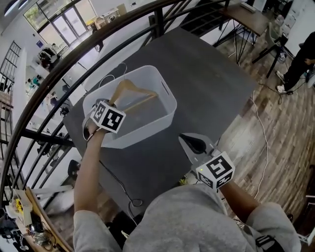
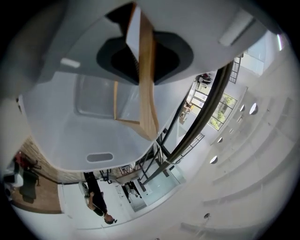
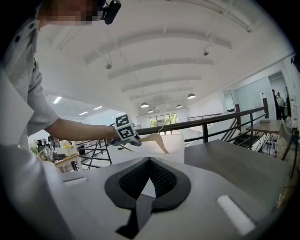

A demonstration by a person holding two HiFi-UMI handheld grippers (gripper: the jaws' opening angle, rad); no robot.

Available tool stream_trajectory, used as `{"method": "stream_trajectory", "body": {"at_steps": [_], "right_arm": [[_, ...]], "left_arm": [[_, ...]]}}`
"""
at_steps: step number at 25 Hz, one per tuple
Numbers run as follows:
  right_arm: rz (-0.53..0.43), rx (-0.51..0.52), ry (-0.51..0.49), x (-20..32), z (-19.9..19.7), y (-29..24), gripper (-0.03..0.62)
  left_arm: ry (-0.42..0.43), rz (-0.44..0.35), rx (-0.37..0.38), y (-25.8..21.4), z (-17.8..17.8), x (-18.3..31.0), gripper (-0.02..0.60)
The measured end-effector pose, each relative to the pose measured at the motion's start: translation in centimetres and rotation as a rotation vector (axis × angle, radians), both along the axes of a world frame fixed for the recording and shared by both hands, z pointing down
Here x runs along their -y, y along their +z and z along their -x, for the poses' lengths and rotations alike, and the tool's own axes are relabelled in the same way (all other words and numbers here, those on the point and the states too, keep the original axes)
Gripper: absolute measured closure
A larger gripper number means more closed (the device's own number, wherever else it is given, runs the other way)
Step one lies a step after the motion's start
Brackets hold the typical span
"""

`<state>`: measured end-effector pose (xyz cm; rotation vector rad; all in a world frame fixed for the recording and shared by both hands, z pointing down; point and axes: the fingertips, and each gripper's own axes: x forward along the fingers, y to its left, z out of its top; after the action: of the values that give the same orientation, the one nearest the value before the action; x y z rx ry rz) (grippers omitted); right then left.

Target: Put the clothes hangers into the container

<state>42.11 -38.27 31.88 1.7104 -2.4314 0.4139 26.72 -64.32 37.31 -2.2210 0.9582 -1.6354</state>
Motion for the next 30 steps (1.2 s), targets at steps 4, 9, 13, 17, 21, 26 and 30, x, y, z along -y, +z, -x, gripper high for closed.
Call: {"method": "stream_trajectory", "body": {"at_steps": [4, 9, 13, 17, 21, 26, 30], "right_arm": [[0.002, -0.007, 0.001, -0.1, 0.0, 0.0, 0.594], [-0.002, -0.009, 0.006, -0.2, -0.3, 0.1, 0.595], [-0.003, -0.011, 0.008, -0.3, -0.4, 0.0, 0.594], [-0.005, -0.015, 0.009, -1.0, -1.0, -0.2, 0.594], [-0.01, -0.016, 0.003, -1.2, -1.1, -0.3, 0.595], [-0.024, -0.011, -0.017, -1.1, -1.1, -0.7, 0.594], [-0.033, 0.003, -0.033, -0.7, -0.3, -1.2, 0.594]], "left_arm": [[-0.002, -0.065, 0.056, 0.2, 0.5, 1.2, 0.495], [0.043, -0.131, 0.134, 1.1, 1.0, 1.5, 0.398], [0.067, -0.162, 0.1, 0.7, 1.3, 1.4, 0.28], [0.013, -0.257, -0.039, -2.5, 1.8, 1.1, 0.305], [-0.051, -0.411, -0.227, -8.7, 3.1, -0.9, 0.41], [-0.065, -0.478, -0.56, -14.6, 3.4, -8.3, 0.554], [-0.14, -0.306, -0.93, -14.6, 2.9, -15.4, 0.569]]}}
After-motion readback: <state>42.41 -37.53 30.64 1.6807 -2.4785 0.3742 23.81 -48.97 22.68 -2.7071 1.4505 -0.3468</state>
